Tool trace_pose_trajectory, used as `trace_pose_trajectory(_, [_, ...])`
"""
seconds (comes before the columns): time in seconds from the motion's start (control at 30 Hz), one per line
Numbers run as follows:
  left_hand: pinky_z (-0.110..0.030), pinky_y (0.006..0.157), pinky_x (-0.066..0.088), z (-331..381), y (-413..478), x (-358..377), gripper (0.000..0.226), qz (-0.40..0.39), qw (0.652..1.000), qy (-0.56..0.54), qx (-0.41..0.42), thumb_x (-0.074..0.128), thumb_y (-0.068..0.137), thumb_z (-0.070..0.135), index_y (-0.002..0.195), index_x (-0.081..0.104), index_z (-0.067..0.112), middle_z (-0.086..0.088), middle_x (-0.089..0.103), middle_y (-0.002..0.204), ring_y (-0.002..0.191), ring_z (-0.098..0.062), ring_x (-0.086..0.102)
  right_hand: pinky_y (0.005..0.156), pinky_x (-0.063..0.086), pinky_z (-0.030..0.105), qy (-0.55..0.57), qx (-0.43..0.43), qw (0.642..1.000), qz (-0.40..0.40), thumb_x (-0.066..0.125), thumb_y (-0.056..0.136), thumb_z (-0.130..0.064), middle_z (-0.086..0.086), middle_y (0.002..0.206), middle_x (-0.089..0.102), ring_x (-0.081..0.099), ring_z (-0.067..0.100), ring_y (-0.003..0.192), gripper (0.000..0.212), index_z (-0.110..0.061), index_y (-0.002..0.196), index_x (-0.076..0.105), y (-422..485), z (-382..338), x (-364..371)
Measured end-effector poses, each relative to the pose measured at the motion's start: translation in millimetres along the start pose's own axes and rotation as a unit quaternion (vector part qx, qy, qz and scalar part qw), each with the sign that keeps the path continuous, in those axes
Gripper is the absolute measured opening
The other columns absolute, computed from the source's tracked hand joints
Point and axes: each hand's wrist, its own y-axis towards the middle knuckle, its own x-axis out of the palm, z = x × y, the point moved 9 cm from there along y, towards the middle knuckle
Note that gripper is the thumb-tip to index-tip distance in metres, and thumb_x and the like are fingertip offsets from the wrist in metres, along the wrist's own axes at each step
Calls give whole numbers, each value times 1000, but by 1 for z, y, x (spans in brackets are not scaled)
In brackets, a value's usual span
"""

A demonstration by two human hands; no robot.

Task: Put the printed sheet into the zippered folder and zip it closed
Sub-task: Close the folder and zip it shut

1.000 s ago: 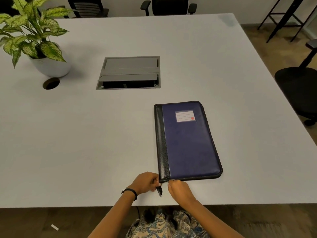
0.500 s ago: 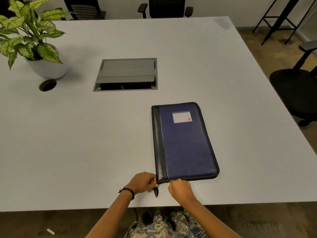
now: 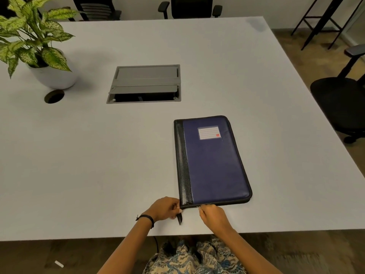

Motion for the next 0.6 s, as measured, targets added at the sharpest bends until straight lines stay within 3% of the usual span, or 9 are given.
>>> trace_pose_trajectory(0.2, [-14,67,37,3,-1,3,28,3,1000,7,23,51,94,35,69,40,34,-5,72,82,61,6,50,60,32,23,37,-4,999,14,36,98,-21,15,88,69,63,24,77,31,-6,85,60,-3,-1,8])
trace_pose_trajectory(0.3, [-17,66,37,2,0,3,20,20,999,16,30,51,94,33,78,47,23,-11,74,87,60,7,46,63,37,29,37,-2,999,12,35,98,-23,14,92,69,63,25,81,33,-4,91,61,-2,-2,8])
trace_pose_trajectory(0.47, [-30,77,44,3,0,2,18,23,999,9,30,51,94,31,82,47,19,-13,73,89,67,-11,53,65,40,30,33,-15,999,-3,35,99,-21,15,95,69,64,27,84,31,-4,94,61,-1,-8,10])
trace_pose_trajectory(0.6, [-36,82,46,7,-4,4,17,4,999,5,36,50,95,29,83,46,19,-15,72,92,74,-15,54,71,47,36,-3,-49,998,-38,33,97,-12,18,100,67,64,31,88,28,-2,99,59,2,-20,14])
